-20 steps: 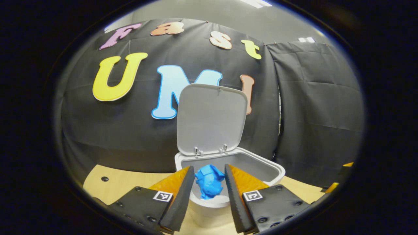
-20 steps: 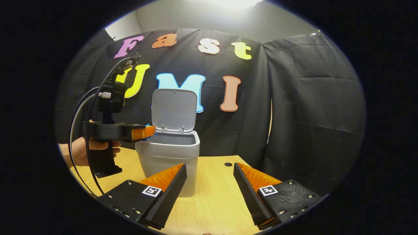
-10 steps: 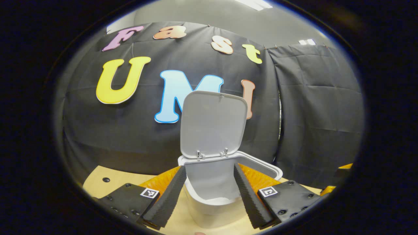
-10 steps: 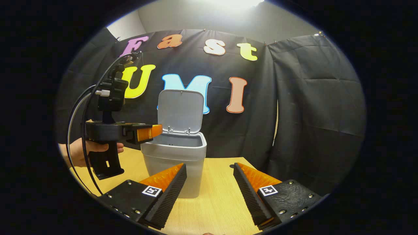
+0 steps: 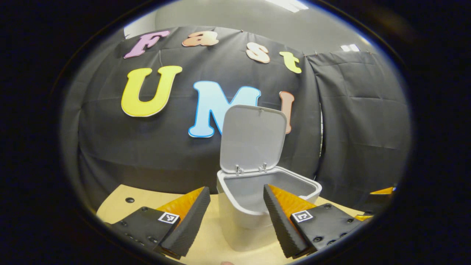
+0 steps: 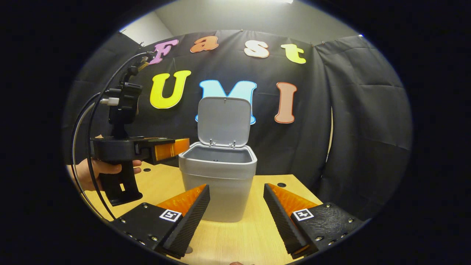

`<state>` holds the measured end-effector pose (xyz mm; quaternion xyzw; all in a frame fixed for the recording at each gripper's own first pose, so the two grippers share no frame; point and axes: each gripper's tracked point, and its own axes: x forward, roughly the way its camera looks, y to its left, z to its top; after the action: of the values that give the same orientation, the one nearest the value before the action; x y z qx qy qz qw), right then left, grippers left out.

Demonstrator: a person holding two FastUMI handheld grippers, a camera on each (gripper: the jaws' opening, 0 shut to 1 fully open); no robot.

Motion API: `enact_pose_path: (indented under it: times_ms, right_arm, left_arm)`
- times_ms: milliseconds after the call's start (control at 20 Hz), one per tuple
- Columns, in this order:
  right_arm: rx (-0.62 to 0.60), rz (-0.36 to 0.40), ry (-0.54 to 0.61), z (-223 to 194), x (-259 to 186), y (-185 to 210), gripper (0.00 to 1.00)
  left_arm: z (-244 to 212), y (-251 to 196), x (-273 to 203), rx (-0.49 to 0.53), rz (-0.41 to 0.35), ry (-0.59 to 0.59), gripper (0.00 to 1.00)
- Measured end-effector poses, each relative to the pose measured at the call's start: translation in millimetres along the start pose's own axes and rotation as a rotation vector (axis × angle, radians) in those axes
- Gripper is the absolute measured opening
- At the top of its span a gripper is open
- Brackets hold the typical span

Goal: Press the lid of the desktop garbage bin to open it, pick up the crumpled paper on the desktop and throw it into the bin, then pick up the pop can on the desktop and drop it into the bin, and finally close the garbage bin lid.

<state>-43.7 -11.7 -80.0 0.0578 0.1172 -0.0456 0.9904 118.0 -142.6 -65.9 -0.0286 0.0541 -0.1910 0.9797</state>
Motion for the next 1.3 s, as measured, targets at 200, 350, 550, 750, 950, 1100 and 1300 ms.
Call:
enact_pose_path:
  times_ms: [200, 350, 550, 750, 950, 1100, 1300]
  right_arm:
    - [-0.011, 0.111, 0.057, -12.3, 3.0, 32.2, 0.94]
    - [-0.016, 0.191, 0.103, -25.4, 2.0, 58.0, 0.94]
    - [-0.017, 0.273, 0.174, -45.6, -3.4, 83.0, 0.94]
    - [-0.031, 0.346, 0.274, -70.3, -4.3, 104.6, 0.95]
    - [-0.044, 0.414, 0.384, -97.9, -7.8, 125.0, 0.94]
    - [-0.048, 0.461, 0.476, -118.4, -6.9, 138.1, 0.94]
    - [-0.088, 0.481, 0.6, -147.5, -11.7, 144.3, 0.95]
  left_arm:
    - [6.9, 18.6, -24.4, -0.004, 0.037, -0.03, 0.95]
    - [10.0, 31.8, -43.5, 0.02, 0.07, -0.038, 0.95]
    - [19.6, 46.2, -66.5, 0.052, 0.118, -0.059, 0.95]
    - [22.8, 53.9, -82.6, 0.073, 0.146, -0.063, 0.95]
    - [17.4, 65.6, -95.2, 0.085, 0.179, -0.052, 0.95]
    - [9.9, 76.6, -103.4, 0.067, 0.204, -0.032, 0.95]
    - [7.3, 89.8, -112.3, 0.053, 0.238, -0.023, 0.95]
